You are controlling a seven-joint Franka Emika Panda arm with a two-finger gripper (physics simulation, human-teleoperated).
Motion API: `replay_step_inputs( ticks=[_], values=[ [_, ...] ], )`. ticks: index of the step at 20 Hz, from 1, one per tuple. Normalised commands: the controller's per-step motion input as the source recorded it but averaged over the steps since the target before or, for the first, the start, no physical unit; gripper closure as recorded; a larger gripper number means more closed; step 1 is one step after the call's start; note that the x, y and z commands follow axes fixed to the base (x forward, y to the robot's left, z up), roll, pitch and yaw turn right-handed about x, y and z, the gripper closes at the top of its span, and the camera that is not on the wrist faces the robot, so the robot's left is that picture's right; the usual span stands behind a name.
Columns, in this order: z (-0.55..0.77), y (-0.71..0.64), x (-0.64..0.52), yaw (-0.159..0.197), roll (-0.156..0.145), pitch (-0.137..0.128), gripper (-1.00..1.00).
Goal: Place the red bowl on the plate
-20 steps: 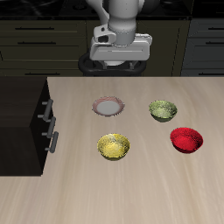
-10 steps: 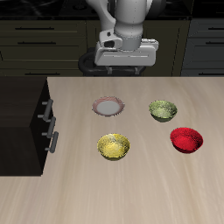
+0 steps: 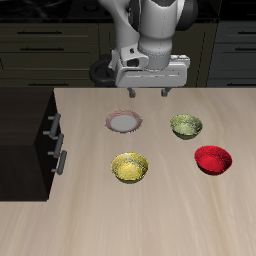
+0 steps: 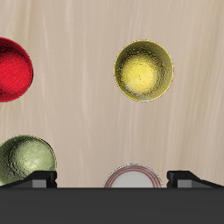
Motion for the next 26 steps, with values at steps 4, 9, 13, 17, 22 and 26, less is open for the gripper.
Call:
replay_step_inputs(
  ticks=[4,9,13,17,22,26],
  values=[
    [-0.03,0.23,0.31,0.031,0.025,-0.023,-1.0],
    [-0.06,0.16,0.25,-0.017,-0.003,0.017,-1.0],
    [0.02,0.15,0.2,-0.014,-0.001,0.02,-1.0],
    [0.1,0.12,0.22,0.01,-0.03,-0.016,-1.0],
    [0.15,0.09,0.23,0.01,-0.052,-0.013,-1.0],
    [0.05,0.09,0.14,-0.014,-0.038,0.002,-1.0]
  ],
)
